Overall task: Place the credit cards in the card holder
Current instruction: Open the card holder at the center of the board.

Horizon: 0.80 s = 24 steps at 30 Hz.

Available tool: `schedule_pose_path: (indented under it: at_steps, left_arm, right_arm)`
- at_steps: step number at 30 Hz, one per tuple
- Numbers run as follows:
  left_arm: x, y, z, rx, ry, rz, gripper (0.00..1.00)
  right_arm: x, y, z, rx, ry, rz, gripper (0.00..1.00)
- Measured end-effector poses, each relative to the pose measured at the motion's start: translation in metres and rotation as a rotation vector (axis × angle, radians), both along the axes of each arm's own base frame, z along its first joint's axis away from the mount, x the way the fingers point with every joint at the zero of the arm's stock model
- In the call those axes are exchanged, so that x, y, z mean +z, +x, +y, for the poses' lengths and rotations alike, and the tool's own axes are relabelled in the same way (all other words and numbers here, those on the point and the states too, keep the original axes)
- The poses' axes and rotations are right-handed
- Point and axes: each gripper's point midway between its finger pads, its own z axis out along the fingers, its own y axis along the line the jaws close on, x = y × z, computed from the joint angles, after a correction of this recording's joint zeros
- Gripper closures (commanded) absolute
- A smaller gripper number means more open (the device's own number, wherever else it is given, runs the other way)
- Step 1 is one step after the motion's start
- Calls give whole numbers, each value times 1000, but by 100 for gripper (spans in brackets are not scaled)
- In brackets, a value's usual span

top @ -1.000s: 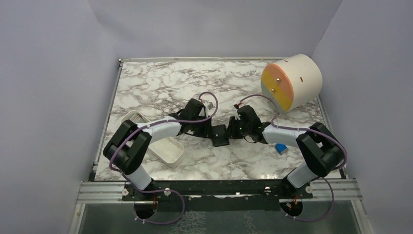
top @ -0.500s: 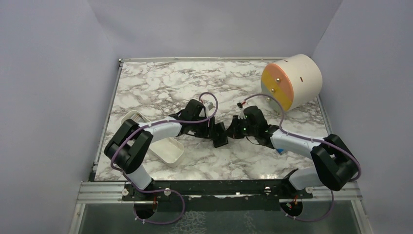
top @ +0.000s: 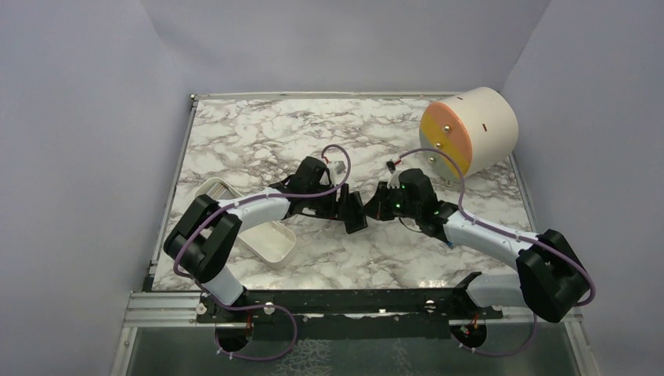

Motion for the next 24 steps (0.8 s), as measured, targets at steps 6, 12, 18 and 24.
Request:
schedule_pose_path:
  at_steps: [6, 12, 18, 24]
  left_arm:
    - [8, -1, 1, 14, -13, -6, 33]
    - [42, 0, 1, 50, -72, -60, 34]
    - [47, 1, -2, 63, -86, -47, 36]
    - [27, 0, -5, 57, -53, -2, 37]
  right_arm:
    - [-7, 0, -6, -31, -24, 21, 99]
    - [-17, -1, -14, -61, -66, 48, 99]
    - [-15, -3, -14, -65, -61, 51, 99]
    - [-2, -3, -13, -68, -28, 28, 99]
